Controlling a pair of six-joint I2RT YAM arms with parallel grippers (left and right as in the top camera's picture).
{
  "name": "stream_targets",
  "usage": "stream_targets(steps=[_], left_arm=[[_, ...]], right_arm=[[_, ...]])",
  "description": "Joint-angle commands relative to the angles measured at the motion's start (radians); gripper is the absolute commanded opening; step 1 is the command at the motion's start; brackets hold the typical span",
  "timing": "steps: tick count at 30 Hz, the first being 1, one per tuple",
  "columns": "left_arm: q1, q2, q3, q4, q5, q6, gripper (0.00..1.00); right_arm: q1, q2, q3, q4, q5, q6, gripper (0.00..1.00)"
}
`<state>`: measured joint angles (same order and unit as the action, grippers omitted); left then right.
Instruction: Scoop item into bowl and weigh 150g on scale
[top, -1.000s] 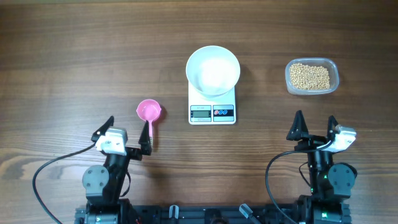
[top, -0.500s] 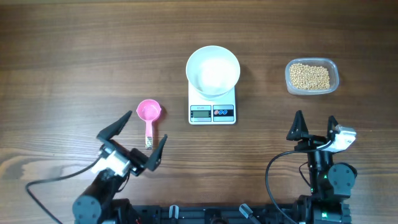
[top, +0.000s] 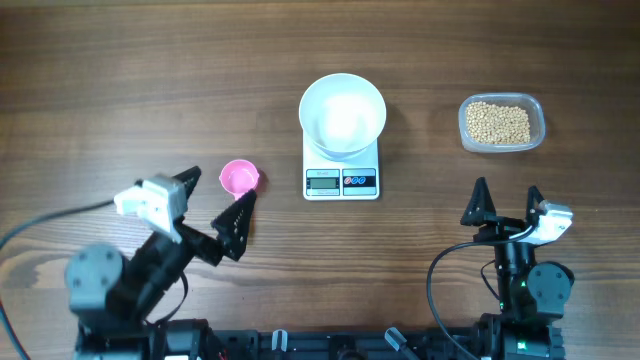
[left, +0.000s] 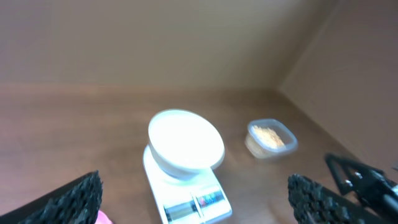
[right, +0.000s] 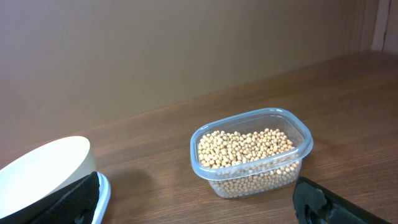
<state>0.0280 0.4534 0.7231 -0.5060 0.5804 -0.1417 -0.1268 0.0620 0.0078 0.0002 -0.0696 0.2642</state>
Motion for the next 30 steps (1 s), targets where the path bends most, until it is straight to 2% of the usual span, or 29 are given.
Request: stream_targets(steps=[1,3,6,10,19,30], left_arm=[[-0.004,0.090,0.045,-0.079,0.171,-0.005,1.00],[-0.004,0.121,0.045,-0.093,0.185,-0.007,1.00],[-0.004,0.164,0.048,-0.094,0.186,-0.093,1.00],[-0.004,0.246,0.108,-0.142,0.148,-0.130,1.00],[-0.039,0.611,0.438,-0.585,-0.151,-0.147,1.00],[-0.065,0.920,0.434,-0.636,-0.186,-0.182,1.00]], right_arm=[[0.004,0.002,-0.003,0.001,0.010,0.000,1.00],[0.004,0.002,-0.003,0.001,0.010,0.001,1.00],[0.004,0.002,-0.003,0.001,0.010,0.001,1.00],[0.004,0.002,-0.003,0.001,0.010,0.001,1.00],[0.004,0.002,-0.003,0.001,0.010,0.001,1.00],[0.004,0.002,-0.003,0.001,0.010,0.001,1.00]])
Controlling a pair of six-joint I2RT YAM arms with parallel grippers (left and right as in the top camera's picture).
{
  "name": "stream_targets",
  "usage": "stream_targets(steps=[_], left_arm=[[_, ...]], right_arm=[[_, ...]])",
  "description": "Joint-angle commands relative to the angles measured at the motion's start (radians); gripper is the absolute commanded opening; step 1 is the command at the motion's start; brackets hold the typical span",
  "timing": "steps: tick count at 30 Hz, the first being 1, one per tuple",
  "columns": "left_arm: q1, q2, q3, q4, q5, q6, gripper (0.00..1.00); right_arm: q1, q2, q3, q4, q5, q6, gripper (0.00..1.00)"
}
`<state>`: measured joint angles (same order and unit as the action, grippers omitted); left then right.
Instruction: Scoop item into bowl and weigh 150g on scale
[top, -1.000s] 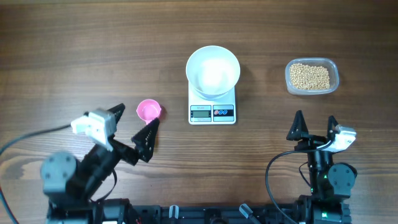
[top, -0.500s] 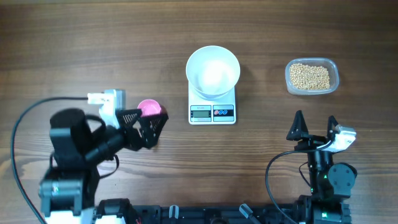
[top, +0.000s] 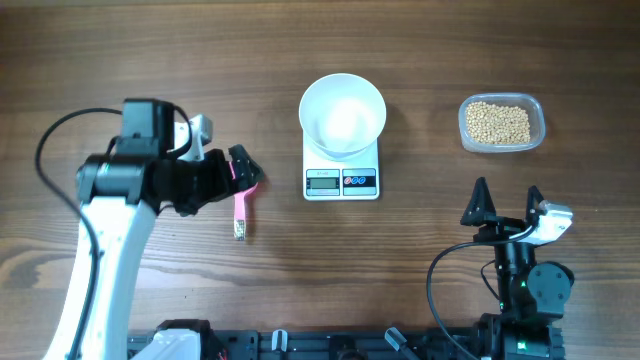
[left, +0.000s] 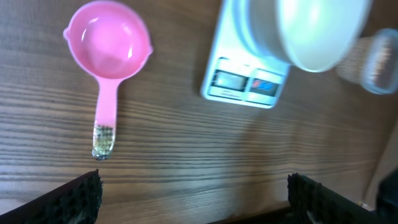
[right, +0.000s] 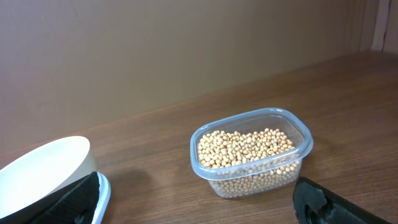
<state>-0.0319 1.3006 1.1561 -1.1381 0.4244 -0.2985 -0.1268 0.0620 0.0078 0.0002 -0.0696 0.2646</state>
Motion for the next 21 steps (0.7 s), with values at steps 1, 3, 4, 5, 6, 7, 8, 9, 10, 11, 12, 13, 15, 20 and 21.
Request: stream_targets(steps=[1,3,4,5,6,7,8,9,10,11,12,13,15,20,21], left_arm=[[-0.005,0.094,0.001,-0.003,-0.030,-0.025,1.00],[-0.005,0.138,0.002,0.005,-0.029,-0.026,1.00],[-0.006,0.157,0.001,0.008,-0.028,-0.032,1.00],[-0.006,0.174,0.001,0.008,-0.019,-0.041,1.00],[-0.006,0.190,0.001,0.006,-0.002,-0.056,1.00],[-0.006,0.205,0.001,-0.001,0.031,-0.058,1.00],[-0.006,0.230,0.001,-0.021,0.099,-0.058,1.00],[-0.006,0.238,0.001,-0.027,0.124,-0.057,0.99],[-0.006,0.241,0.001,-0.028,0.142,-0.055,1.00],[-0.010,0.243,0.001,-0.027,0.167,-0.049,1.00],[-0.015,0.243,0.001,-0.023,0.191,-0.050,1.00],[-0.024,0.243,0.002,-0.016,0.211,-0.050,1.00],[-0.058,0.243,0.002,0.006,0.239,-0.050,1.00],[-0.193,0.243,0.002,0.084,0.225,-0.091,0.79],[-0.222,0.243,0.002,0.104,0.203,-0.135,0.76]], right_arm=[[0.004,0.002,-0.003,0.001,0.010,0.001,1.00],[0.004,0.002,-0.003,0.001,0.010,0.001,1.00],[0.004,0.002,-0.003,0.001,0.010,0.000,1.00],[0.004,0.002,-0.003,0.001,0.010,0.000,1.00],[0.004,0.002,-0.003,0.001,0.010,0.000,1.00],[0.004,0.002,-0.003,0.001,0.010,0.000,1.00],[0.004,0.002,-0.003,0.001,0.010,0.000,1.00],[0.004,0.002,-0.003,0.001,0.010,0.000,1.00],[0.004,0.002,-0.003,0.001,0.010,0.000,1.00],[0.004,0.002,-0.003,0.001,0.010,0.000,1.00],[0.004,0.002,-0.003,0.001,0.010,0.000,1.00],[0.004,0.002,-0.003,0.001,0.010,0.000,1.00],[0.004,0.002,-0.003,0.001,0.010,0.000,1.00],[0.004,0.002,-0.003,0.001,0.010,0.000,1.00],[0.004,0.002,-0.003,0.001,0.010,0.000,1.00]])
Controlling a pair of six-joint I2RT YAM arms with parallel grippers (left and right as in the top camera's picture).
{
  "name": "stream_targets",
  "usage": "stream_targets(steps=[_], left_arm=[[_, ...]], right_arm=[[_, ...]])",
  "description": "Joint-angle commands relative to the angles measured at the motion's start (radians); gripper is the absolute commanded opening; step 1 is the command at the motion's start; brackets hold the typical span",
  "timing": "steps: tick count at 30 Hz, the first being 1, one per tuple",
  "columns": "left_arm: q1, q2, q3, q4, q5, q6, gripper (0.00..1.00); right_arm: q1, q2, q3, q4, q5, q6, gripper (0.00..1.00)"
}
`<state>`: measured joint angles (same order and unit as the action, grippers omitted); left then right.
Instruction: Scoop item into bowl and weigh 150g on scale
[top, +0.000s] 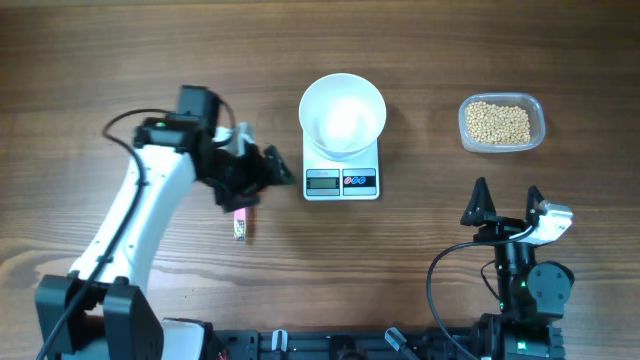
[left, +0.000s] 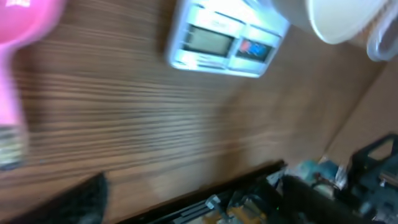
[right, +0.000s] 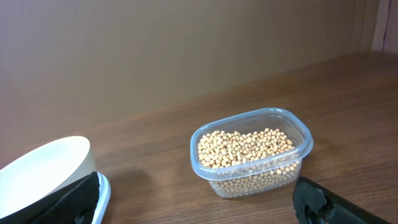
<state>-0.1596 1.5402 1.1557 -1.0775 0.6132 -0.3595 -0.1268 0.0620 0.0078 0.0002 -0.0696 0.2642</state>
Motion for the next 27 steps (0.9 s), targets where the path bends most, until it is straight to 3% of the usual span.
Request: stream_targets(steps=[1,3,6,9,18,27], left_arm=[[-0.124,0.004,0.002,0.068,-0.013,-0.121,0.74],[-0.179,0.004,0.005,0.127,-0.063,-0.198,0.52],[-0.225,0.004,0.029,0.180,-0.077,-0.233,0.32],[-0.257,0.004,0.103,0.171,-0.118,-0.262,0.04],[-0.363,0.007,0.433,-0.038,-0.480,-0.319,0.04],[-0.481,0.110,0.452,-0.083,-0.679,-0.360,0.04]], right_arm=[[0.004,0.002,-0.003,0.001,0.010,0.001,1.00],[0.004,0.002,-0.003,0.001,0.010,0.001,1.00],[0.004,0.002,-0.003,0.001,0.010,0.001,1.00],[0.004,0.002,-0.003,0.001,0.010,0.001,1.00],[0.004,0.002,-0.003,0.001,0.010,0.001,1.00],[0.004,0.002,-0.003,0.001,0.010,0.001,1.00]])
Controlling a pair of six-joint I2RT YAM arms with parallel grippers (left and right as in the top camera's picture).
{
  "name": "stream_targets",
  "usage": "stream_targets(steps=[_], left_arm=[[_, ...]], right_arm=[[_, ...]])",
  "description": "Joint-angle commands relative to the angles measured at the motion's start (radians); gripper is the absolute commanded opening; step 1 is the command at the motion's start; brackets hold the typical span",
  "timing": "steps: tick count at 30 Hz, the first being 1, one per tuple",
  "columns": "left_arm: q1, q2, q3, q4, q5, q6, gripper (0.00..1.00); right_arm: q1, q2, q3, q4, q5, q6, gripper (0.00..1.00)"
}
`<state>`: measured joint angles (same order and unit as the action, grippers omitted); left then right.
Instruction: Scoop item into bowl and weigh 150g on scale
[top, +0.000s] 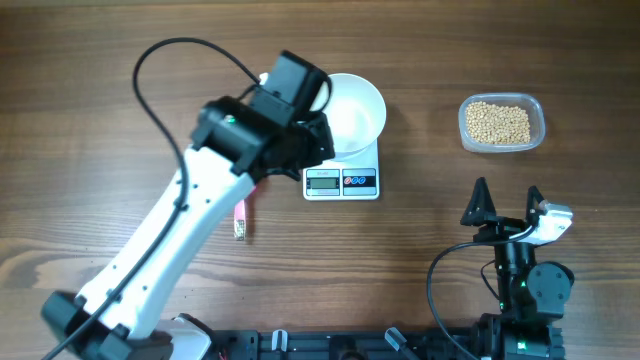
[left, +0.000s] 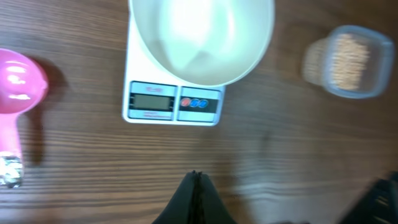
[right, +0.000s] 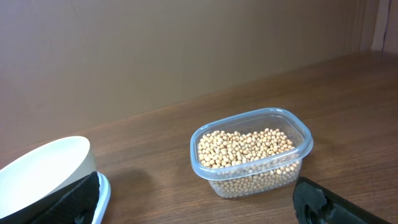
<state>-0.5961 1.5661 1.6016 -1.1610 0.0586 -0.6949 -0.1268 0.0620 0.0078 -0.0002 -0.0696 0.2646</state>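
A white bowl (top: 350, 108) stands on the white digital scale (top: 342, 181) at mid-table; the left wrist view shows the same bowl (left: 200, 37) and scale (left: 173, 102) from above. The pink scoop (left: 17, 92) lies left of the scale, and overhead only its handle (top: 240, 215) shows past the arm. A clear tub of soybeans (top: 501, 122) sits at the back right. My left gripper (left: 196, 177) hangs shut and empty over the wood just in front of the scale. At the front right my right gripper (right: 199, 208) rests open, facing the tub of soybeans (right: 252, 158).
My left arm (top: 200, 220) stretches diagonally from the front left corner up to the scale, covering the scoop's cup in the overhead view. The table is bare dark wood (top: 450, 60). Cables and arm bases line the front edge.
My left gripper was open over the scoop, left of the scale; now it is shut, empty, and further right by the scale's front. The scoop, bowl and right arm have not moved.
At first my left arm sat low at the front left, gripper open beside the scoop. Then it was raised, looking down on the scoop, then over the scoop's handle. Now it is shut and empty at the scale. The scoop lies where it was.
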Motion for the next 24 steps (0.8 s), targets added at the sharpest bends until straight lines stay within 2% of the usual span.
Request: stream_targets(steps=[1,8,17,24], left_arm=[[-0.058,0.109,0.006,0.000,-0.138,-0.024,0.04],[-0.114,0.230,0.006,-0.029,-0.126,-0.020,0.04],[-0.124,0.201,0.006,-0.053,-0.034,0.008,0.04],[-0.117,0.174,0.006,-0.061,-0.022,0.064,0.04]], right_arm=[[0.004,0.002,-0.003,0.001,0.010,0.000,1.00],[0.004,0.002,-0.003,0.001,0.010,0.000,1.00],[0.004,0.002,-0.003,0.001,0.010,0.000,1.00],[0.004,0.002,-0.003,0.001,0.010,0.000,1.00]])
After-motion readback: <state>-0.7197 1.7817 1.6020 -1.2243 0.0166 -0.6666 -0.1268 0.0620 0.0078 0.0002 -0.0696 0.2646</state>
